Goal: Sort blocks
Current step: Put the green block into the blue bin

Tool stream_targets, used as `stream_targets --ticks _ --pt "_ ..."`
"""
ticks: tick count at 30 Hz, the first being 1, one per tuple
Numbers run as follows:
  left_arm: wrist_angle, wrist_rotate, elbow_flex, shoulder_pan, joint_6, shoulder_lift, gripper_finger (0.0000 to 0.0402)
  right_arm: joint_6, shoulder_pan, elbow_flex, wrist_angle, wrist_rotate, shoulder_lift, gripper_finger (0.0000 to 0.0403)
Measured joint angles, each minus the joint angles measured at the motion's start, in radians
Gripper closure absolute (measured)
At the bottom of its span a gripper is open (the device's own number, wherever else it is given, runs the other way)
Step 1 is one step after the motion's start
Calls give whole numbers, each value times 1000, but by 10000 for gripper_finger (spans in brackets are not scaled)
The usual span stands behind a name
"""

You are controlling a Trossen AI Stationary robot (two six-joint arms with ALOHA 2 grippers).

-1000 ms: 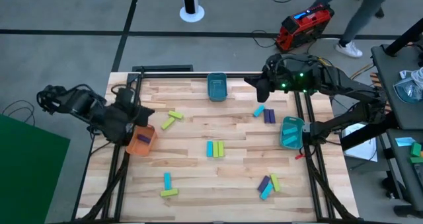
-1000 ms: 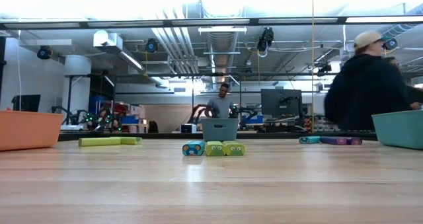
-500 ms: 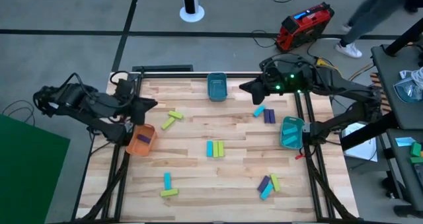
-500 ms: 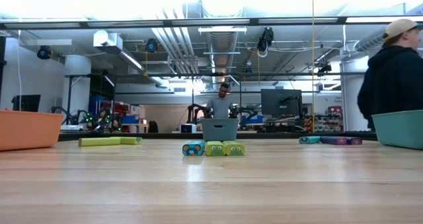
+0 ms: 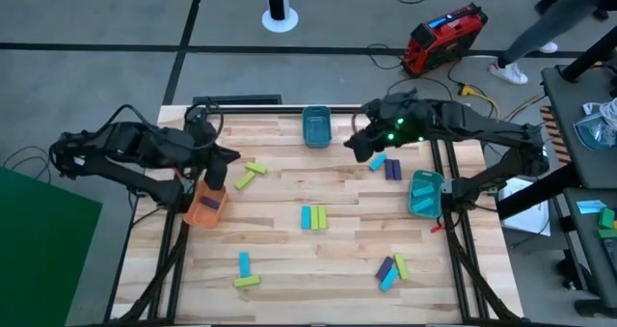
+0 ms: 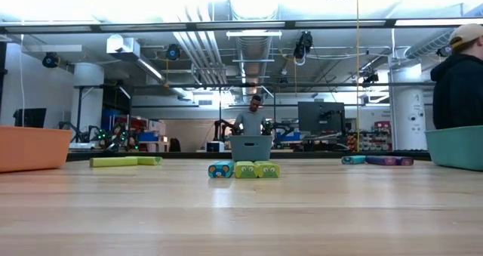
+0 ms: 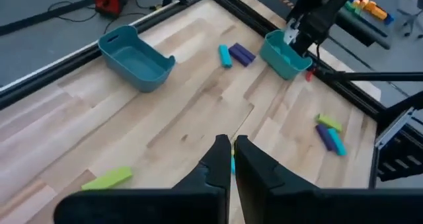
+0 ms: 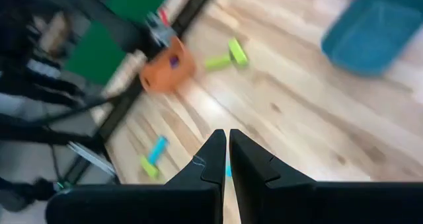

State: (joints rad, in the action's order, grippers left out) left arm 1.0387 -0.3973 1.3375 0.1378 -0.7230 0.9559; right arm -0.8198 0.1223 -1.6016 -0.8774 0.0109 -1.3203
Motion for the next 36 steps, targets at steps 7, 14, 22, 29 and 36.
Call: stream_targets --ticks 7,14,22,29,36 --pt "-267 235 -226 -133 82 -80 401 -22 -41 0 -68 1 -68 390" --pt "-453 412 -420 -240 85 -93 401 -90 -55 0 -68 22 -156 390" --pt "-307 417 -488 -380 28 -78 402 -127 -62 0 -68 60 -248 390" --pt "-238 416 -469 -455 10 50 401 -125 -61 0 -69 60 -266 390" --pt "-49 358 -384 -470 120 251 375 -123 -61 0 -70 42 -254 390"
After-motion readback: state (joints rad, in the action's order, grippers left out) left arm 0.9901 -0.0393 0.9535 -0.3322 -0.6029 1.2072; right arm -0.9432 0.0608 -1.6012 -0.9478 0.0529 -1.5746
